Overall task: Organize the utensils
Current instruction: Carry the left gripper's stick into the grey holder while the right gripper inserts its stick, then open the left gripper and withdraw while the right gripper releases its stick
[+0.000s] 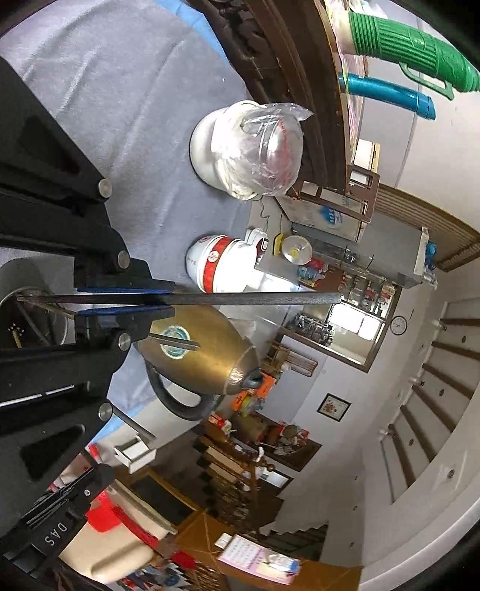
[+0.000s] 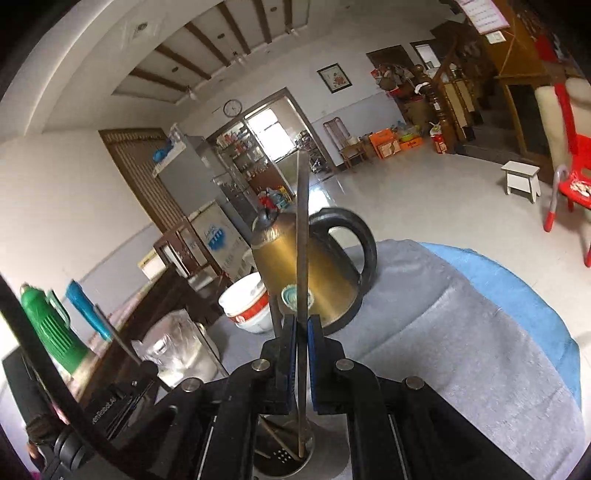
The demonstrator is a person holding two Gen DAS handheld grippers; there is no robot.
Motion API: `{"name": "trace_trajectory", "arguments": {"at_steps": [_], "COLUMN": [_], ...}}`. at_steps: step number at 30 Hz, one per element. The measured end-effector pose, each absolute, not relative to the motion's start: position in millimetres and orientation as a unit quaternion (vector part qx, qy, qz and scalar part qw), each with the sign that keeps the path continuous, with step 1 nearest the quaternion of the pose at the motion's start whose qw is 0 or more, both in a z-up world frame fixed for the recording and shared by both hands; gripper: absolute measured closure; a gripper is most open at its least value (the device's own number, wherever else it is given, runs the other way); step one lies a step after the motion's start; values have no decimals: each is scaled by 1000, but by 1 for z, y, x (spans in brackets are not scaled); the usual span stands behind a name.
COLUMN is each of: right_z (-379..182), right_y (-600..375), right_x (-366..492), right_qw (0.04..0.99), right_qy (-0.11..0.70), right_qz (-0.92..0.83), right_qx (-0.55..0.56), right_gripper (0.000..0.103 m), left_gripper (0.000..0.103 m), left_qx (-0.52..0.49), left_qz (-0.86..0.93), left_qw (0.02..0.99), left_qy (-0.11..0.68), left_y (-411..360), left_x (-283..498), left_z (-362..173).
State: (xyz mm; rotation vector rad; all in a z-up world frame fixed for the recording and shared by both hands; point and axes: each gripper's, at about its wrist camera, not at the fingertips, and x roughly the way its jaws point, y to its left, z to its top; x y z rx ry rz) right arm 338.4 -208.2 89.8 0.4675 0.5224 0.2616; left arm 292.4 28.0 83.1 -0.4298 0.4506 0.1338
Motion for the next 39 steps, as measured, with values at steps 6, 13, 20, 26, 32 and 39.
{"name": "trace_trajectory", "arguments": {"at_steps": [6,13,20,26,32,39], "right_z": [65,48,39,39,39,49], "right_y": [-191,-173,-171,-169,-168,-177], "right_x": [347,348,351,351,350,338], "right_qw": [929,925,917,913,912,919], "right_qy": [279,304,326,339,347,332], "right_qz": [144,166,172,174,168,155], "right_qx": [198,156,151,149,143,149], "right_gripper": [97,97,97,94,94,35], "left_gripper": [97,97,97,97,92,58], "left_qx": [-203,-188,-183,-177,-184,-205], "left_qz": [53,20,2,-8,-10,0], "left_qw": [948,945,939,936,931,929], "left_qy": [240,267,292,303,314,307], "left_y": [22,16,15,13,16,33], "left_x": [296,297,295,290,285,260], "left_z": [67,53,46,46,49,61]}}
